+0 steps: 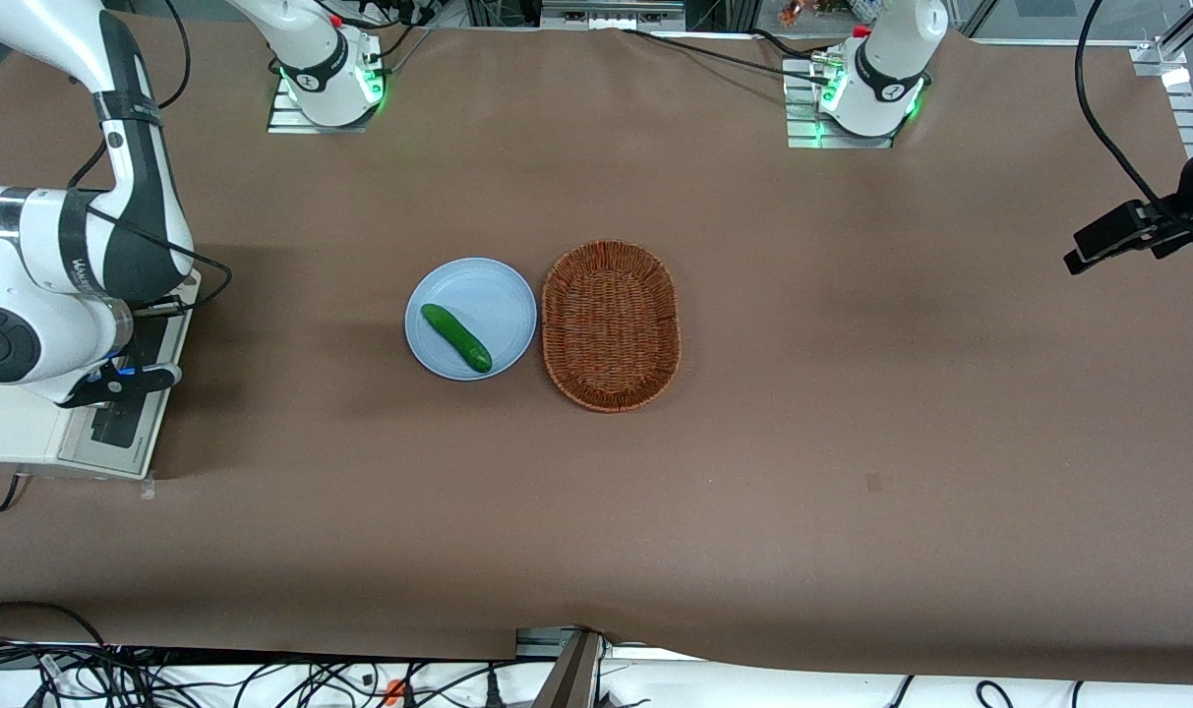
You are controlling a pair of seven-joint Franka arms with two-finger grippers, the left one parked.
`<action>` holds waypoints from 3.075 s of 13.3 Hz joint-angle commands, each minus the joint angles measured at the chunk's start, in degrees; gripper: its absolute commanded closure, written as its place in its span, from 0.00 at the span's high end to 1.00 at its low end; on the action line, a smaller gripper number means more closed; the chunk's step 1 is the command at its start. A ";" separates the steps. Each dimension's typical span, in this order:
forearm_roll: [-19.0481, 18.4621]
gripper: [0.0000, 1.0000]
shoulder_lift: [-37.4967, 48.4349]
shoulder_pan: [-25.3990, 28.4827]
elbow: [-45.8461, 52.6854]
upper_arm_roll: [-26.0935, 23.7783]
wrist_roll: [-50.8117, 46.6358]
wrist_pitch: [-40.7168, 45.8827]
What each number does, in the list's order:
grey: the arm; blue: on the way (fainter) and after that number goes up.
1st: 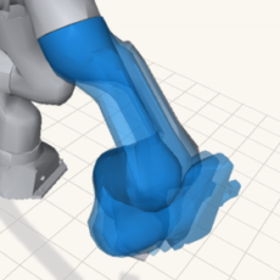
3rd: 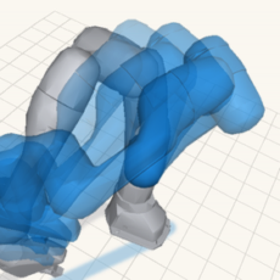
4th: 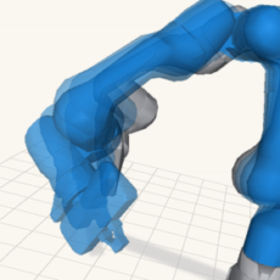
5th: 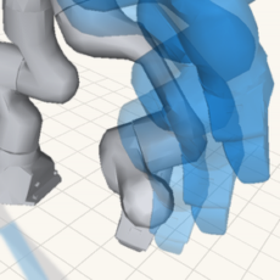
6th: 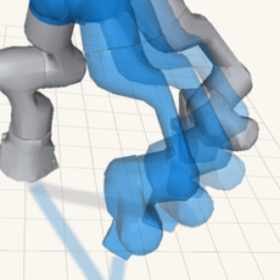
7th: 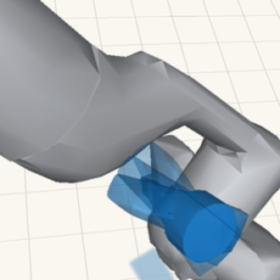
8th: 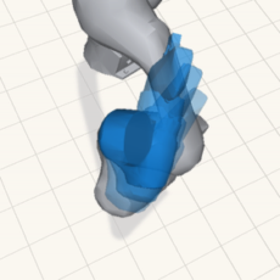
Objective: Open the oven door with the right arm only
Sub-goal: 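Lower the right gripper onto the silver door handle and grip it, then pull the door handle down and outward with the right gripper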
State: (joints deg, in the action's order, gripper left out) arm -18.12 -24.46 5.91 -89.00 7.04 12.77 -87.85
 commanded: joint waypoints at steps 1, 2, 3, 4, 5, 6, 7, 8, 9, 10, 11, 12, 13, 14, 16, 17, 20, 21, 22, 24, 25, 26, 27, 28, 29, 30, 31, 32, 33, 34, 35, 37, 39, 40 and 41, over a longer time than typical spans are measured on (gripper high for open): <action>-3.93 0.00 -0.32 -0.98 -0.64 0.26 4.35 -3.19; -5.42 0.00 -0.59 -1.68 -0.56 0.34 5.15 -4.42; -6.56 0.00 -1.29 -2.04 -0.47 0.35 5.59 -5.48; -7.10 0.00 -1.64 -2.30 -0.47 0.35 5.86 -6.45; -7.36 0.00 -2.08 -2.91 -0.47 0.35 6.56 -6.89; -7.54 0.00 -2.17 -3.27 -0.47 0.35 6.91 -7.51; -7.54 0.00 -2.43 -3.36 -0.47 0.35 7.00 -7.77; -7.63 0.00 -2.78 -3.36 -0.47 0.35 7.01 -8.04; -7.72 0.00 -3.14 -3.53 -0.47 0.35 7.09 -8.65; -7.72 0.00 -3.31 -3.79 -0.56 0.35 7.09 -8.92; -7.72 0.00 -3.58 -3.80 -0.56 0.35 7.09 -9.01; -7.72 0.00 -3.58 -3.80 -0.56 0.35 7.09 -9.09; -7.72 0.00 -3.58 -3.88 -0.56 0.35 7.44 -9.10; -7.80 0.00 -3.67 -3.89 -0.56 0.35 7.53 -9.10; -8.24 0.00 -4.19 -3.89 -0.56 0.35 7.53 -9.18; -8.85 0.00 -4.37 -3.89 -0.56 0.35 7.62 -9.36; -8.86 0.00 -4.81 -4.24 -0.56 0.35 8.32 -10.15; -8.86 0.00 -4.81 -4.24 -0.64 0.35 8.32 -10.58; -8.86 0.00 -4.90 -4.24 -0.64 0.35 8.32 -10.68; -8.51 0.00 -5.33 -4.24 -0.56 0.35 8.24 -11.46; -8.25 0.00 -6.12 -4.24 -0.47 0.26 8.15 -12.25; -7.98 0.00 -6.65 -4.24 -0.38 0.26 8.06 -12.96; -7.55 0.00 -7.18 -4.24 -0.38 0.26 7.62 -13.48; -5.98 0.00 -7.62 -4.24 -0.29 0.17 7.36 -13.58; -4.31 0.00 -8.14 -4.15 -0.21 0.17 7.18 -13.58; -3.68 0.00 -8.58 -3.98 -0.12 0.17 6.92 -13.66; -2.98 0.00 -8.94 -3.80 -0.03 0.08 6.40 -13.67; -2.10 0.00 -9.11 -3.71 0.15 0.08 5.78 -14.01; -1.83 0.00 -9.38 -3.54 0.23 -0.01 5.60 -14.28; -1.48 0.00 -9.73 -3.53 0.24 -0.01 5.60 -14.63; -0.69 0.00 -10.25 -3.53 0.24 -0.01 5.42 -14.72; 0.80 0.00 -10.78 -3.53 0.32 -0.01 5.34 -16.21; 1.07 0.00 -11.57 -3.53 0.32 -0.09 5.25 -16.56; 2.12 0.00 -12.19 -3.53 0.32 -0.01 5.25 -17.17; 2.65 0.00 -12.28 -3.53 0.32 -0.01 5.33 -17.88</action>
State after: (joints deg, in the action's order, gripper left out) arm -14.70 -31.18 4.27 -89.01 5.83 17.75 -99.14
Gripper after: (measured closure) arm 0.991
